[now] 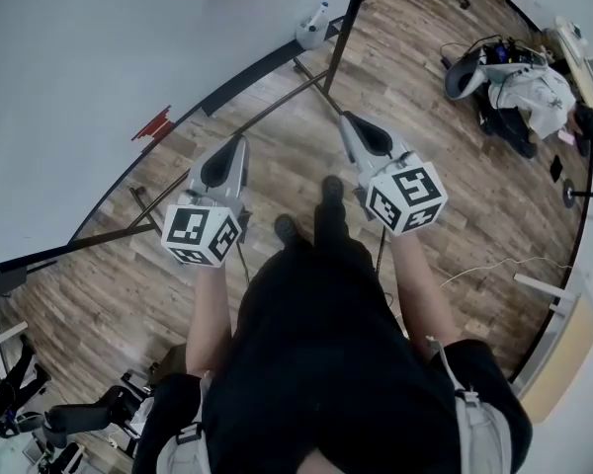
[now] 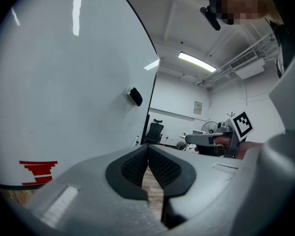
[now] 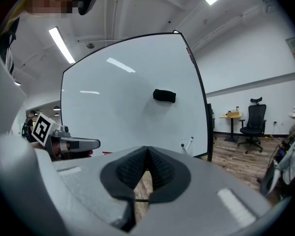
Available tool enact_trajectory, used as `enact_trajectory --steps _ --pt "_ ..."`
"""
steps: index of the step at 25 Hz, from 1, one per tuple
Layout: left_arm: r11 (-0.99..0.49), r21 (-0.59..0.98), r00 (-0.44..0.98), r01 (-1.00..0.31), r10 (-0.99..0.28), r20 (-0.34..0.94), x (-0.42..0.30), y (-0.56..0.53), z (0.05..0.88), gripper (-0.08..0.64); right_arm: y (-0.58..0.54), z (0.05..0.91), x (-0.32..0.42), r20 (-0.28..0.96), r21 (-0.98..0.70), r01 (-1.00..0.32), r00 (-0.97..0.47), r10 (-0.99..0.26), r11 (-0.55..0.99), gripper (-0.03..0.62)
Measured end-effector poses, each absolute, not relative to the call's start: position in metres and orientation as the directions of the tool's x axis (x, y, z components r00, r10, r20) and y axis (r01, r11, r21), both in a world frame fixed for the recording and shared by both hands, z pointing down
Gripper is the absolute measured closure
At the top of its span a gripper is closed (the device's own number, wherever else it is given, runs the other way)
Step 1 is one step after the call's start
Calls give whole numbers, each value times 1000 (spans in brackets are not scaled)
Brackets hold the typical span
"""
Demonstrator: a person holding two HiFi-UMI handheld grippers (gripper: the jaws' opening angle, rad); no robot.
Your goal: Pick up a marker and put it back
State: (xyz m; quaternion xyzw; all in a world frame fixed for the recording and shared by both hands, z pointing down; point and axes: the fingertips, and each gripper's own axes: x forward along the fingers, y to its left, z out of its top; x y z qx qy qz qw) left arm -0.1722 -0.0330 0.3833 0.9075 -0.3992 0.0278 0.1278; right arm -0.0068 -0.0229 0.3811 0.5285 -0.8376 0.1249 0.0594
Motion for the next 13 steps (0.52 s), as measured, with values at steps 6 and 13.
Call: enact_trajectory --steps 6,13 --pt "-652 204 682 -730 -713 162 -174 -30 387 549 -19 379 -13 219 -137 -898 -439 -872 418 591" --pt "-660 201 689 -724 -707 162 -174 -34 387 549 -21 377 -10 223 -131 -902 -430 -875 410 591"
